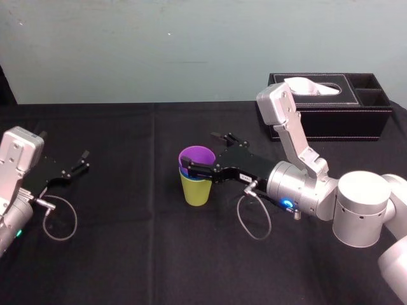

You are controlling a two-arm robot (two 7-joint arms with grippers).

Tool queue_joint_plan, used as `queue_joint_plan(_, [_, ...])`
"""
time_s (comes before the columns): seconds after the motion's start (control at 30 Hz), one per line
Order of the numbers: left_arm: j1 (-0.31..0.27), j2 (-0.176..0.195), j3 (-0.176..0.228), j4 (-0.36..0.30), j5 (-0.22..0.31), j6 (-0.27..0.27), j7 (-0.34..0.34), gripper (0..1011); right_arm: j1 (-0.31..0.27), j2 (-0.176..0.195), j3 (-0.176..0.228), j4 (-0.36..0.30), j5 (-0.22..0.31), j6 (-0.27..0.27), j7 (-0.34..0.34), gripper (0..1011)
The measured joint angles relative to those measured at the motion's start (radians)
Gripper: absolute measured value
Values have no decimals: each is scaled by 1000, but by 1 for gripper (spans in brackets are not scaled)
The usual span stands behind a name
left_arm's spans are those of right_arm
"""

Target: Stack the three plastic cups sequentially using one hand.

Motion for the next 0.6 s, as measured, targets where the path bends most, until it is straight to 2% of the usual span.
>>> queue_joint_plan(0.47, [0, 0, 0, 0, 0, 0, 0, 1010, 0, 0, 0, 0, 0, 0, 0, 1003])
queue_joint_plan(0.6, [0, 0, 0, 0, 0, 0, 0, 1010, -17, 4, 20, -26, 14, -8, -2, 1003])
